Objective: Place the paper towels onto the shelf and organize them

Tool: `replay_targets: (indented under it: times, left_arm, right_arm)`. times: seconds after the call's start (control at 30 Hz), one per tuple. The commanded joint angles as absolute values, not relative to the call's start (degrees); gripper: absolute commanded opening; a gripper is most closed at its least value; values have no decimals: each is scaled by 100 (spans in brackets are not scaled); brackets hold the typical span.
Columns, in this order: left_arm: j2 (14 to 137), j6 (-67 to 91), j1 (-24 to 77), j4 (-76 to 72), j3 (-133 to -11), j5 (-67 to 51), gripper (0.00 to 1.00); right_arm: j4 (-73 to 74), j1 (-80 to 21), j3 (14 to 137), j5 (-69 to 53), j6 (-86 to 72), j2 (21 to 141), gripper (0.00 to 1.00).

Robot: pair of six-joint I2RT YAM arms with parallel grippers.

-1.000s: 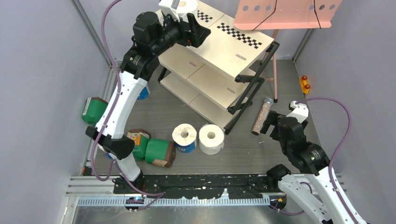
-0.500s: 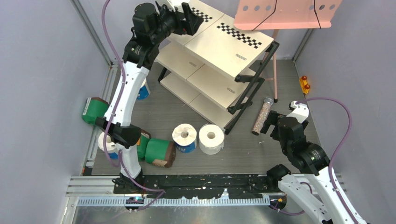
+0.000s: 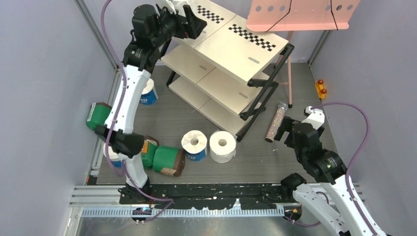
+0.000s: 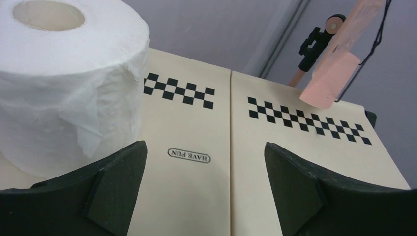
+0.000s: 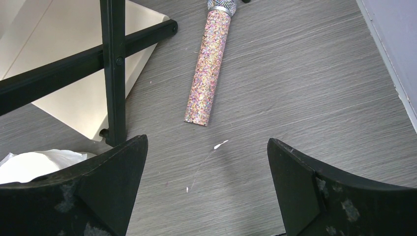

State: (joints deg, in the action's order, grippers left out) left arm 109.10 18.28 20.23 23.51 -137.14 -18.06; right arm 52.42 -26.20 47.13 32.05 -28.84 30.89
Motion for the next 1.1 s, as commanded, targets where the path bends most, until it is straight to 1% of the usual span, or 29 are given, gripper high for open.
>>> replay_targets:
  times: [0.0,0.3,0.4,0.57,0.73,0.87,1.0,1.07]
  left_arm:
    - [9677,1861,2069,2120,-13092,-2154,93]
    - [7967,1592,2191,2976,-11178,-2103,97]
    - [7532,1412,2289,3295,-10515,-1980,99]
    - [6973,1077,2595,3786,-9482,-1595,100]
    - [6805,837,2996,4269,-8699,-1263,100]
    - [6833,796,3364,4211,-8101,-1063,100]
    - [7074,659,3795,4218,-7859,-719,99]
    - [7244,659,4023,4238,-7822,-563,97]
  right_arm:
    - [5141,-2648,4731,3291,-2942,3071,100]
    - [5124,-2646,4736,3310,-2936,3046,100]
    - [5124,-2646,4737,3305,-2929,3024,100]
    - [5124,-2646,4740,3300,-2928,3019,100]
    - [5079,-2646,4710,3296,-2934,3028,100]
    - [5045,-2646,4670,3315,-2934,3060,100]
    - [5044,-2646,4661,3350,-2950,3060,100]
    - [5043,-2646,4665,3356,-2960,3048,100]
